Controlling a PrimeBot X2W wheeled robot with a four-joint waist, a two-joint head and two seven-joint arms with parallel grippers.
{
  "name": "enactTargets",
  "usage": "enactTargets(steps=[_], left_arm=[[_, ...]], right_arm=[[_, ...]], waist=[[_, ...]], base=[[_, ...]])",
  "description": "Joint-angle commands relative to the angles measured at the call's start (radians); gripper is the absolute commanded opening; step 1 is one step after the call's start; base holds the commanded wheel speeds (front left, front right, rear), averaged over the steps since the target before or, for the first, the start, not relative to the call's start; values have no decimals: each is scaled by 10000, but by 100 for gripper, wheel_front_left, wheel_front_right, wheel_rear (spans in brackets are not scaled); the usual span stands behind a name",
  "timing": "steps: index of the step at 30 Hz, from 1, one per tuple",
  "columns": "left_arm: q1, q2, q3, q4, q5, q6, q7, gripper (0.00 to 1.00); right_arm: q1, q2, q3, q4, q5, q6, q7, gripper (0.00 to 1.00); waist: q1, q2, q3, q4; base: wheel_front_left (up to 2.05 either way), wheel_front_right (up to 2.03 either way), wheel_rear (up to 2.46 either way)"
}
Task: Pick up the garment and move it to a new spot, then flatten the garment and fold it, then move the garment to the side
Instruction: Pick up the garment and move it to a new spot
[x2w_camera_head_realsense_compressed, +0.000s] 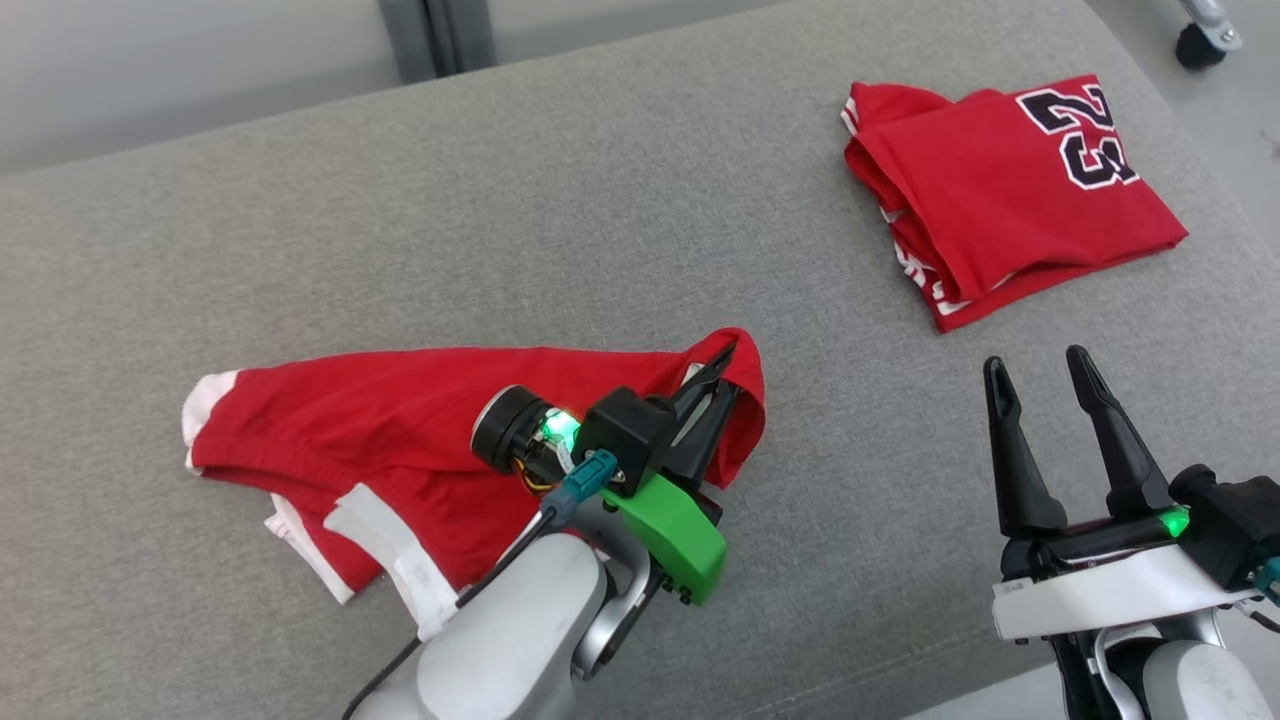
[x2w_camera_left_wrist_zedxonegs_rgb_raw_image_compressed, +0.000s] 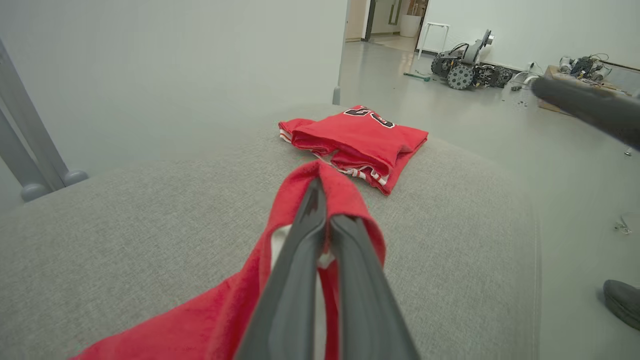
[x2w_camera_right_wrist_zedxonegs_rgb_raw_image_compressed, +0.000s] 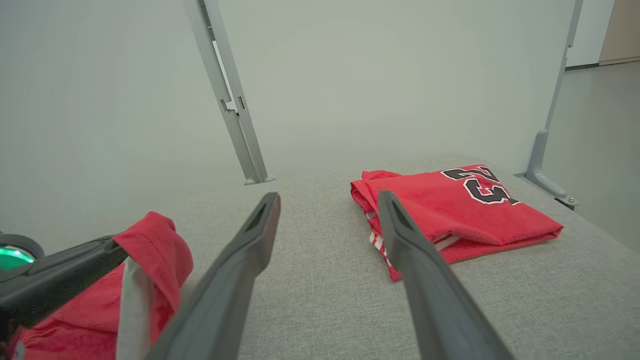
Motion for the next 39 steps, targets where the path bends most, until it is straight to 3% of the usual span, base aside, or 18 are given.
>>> enactTargets(steps=[1, 2, 7, 13, 21, 26, 32, 39], left_arm=[[-263, 78, -58, 180, -132, 95, -105, 46], [-336, 77, -148, 371, -169, 149, -177, 100], [-541, 72, -427, 735, -192, 237, -578, 100], [2, 360, -206, 209, -130, 474, -900, 100], [1447, 1428, 1797, -1304, -529, 1852, -1036, 100], [2620, 1959, 3153, -2035, -615, 2323, -1032, 100], [4071, 2423, 4293, -2496, -475, 2219, -1035, 100], [5002, 2493, 4657, -2785, -232, 2138, -1036, 100]], right_arm=[[-155, 38, -13, 82, 61, 0, -99, 100], [-193, 57, -12, 134, 64, 0, -146, 100], [-340, 23, -21, 366, 14, 0, -250, 100], [-249, -148, -96, 455, -81, 0, -150, 100], [156, -260, -234, 140, -188, 0, 226, 100], [388, -270, -331, 30, -210, 0, 448, 100], [752, -261, -420, 36, -189, 0, 686, 100], [1163, -230, -332, 123, -157, 0, 857, 100]], waist=[[0, -1, 880, -740], [0, -1, 899, -677], [0, -1, 763, -195], [0, -1, 59, 590], [0, -1, -748, 1653], [0, -1, -1029, 2117], [0, -1, -1480, 2458], [0, -1, -1936, 2308]], base=[[0, 0, 0], [0, 0, 0], [0, 0, 0], [0, 0, 0], [0, 0, 0], [0, 0, 0], [0, 0, 0], [0, 0, 0]])
